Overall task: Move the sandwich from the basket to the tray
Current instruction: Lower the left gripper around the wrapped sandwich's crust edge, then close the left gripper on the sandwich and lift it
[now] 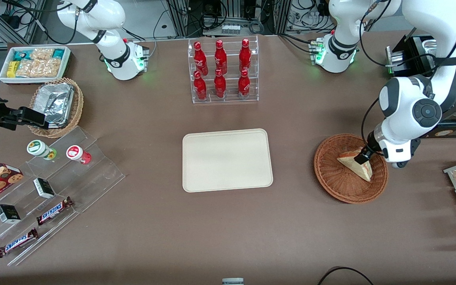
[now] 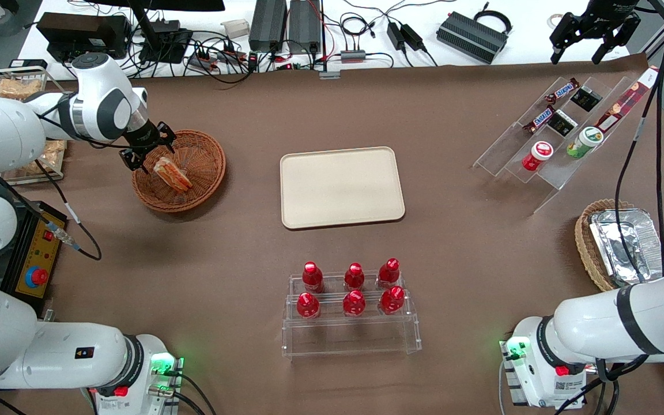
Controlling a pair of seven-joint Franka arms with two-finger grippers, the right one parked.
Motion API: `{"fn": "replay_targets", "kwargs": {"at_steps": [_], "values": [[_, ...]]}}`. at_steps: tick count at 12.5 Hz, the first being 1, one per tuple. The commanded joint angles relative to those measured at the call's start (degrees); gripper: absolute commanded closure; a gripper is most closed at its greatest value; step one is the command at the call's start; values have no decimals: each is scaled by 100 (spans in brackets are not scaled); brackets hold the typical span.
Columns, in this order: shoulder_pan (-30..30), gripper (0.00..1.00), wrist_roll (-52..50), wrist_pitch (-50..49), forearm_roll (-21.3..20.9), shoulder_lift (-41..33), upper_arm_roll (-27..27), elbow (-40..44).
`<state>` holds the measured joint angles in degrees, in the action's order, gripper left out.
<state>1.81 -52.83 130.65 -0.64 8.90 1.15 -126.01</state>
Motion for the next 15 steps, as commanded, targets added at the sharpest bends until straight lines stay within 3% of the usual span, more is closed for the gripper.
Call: {"fn": "replay_targets", "kwargs": {"at_steps": [1, 14, 15], "values": [[21, 0, -105, 119, -129, 42, -19, -81], [-14, 0, -175, 708, -243, 543, -27, -90], [-14, 6, -184, 717, -234, 552, -27, -90]]}}
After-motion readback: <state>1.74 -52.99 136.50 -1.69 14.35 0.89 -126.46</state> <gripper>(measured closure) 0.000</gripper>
